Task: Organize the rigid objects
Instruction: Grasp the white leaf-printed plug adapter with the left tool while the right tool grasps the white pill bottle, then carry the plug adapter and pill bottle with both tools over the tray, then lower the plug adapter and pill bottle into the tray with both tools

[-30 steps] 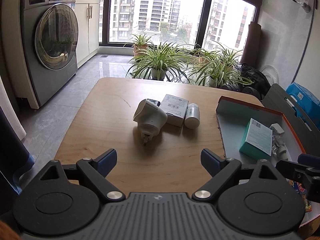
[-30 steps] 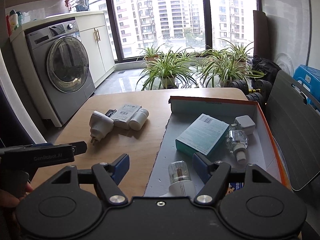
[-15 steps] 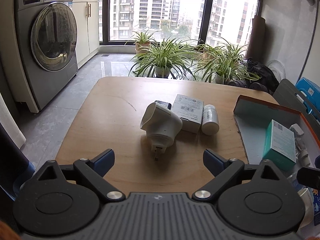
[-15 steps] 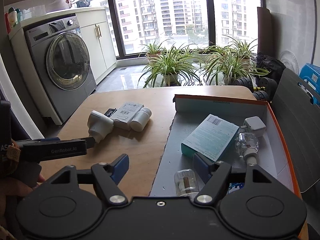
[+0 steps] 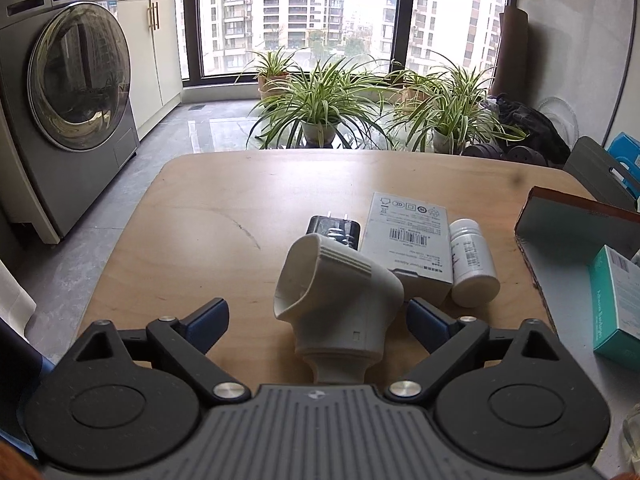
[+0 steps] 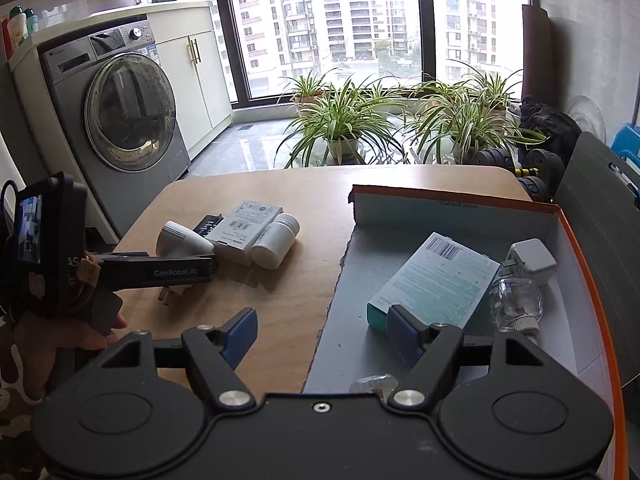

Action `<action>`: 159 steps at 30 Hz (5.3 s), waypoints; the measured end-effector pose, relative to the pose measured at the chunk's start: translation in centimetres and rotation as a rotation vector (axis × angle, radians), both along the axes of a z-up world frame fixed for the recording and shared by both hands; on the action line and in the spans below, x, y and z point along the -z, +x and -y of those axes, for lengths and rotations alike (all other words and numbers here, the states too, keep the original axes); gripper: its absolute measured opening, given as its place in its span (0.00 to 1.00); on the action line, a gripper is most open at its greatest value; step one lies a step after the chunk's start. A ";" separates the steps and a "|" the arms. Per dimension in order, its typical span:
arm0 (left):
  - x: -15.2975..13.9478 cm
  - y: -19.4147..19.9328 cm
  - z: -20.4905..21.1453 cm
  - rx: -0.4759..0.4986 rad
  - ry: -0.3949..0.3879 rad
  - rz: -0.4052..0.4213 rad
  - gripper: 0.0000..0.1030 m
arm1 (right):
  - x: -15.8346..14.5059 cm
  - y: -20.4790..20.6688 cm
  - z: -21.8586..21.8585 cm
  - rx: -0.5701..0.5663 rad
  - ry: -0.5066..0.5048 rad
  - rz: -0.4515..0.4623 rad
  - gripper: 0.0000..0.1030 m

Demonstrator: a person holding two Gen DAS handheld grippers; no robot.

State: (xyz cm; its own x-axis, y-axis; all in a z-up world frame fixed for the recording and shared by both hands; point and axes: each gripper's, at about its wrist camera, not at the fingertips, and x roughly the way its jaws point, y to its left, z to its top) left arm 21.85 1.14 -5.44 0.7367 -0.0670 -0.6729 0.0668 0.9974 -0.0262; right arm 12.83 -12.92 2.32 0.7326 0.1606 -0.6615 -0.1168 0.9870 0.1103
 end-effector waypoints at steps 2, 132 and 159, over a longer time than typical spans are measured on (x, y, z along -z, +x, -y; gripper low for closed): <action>0.1 0.1 -0.1 0.013 -0.018 -0.002 0.81 | 0.2 0.8 -0.2 -0.002 0.000 -0.007 0.83; -8.5 -13.3 14.8 0.265 -0.155 0.172 0.67 | -4.9 -11.1 11.9 0.235 0.051 0.170 0.39; -8.2 -13.4 14.8 0.265 -0.151 0.165 0.67 | -5.0 -10.9 11.8 0.233 0.049 0.166 0.39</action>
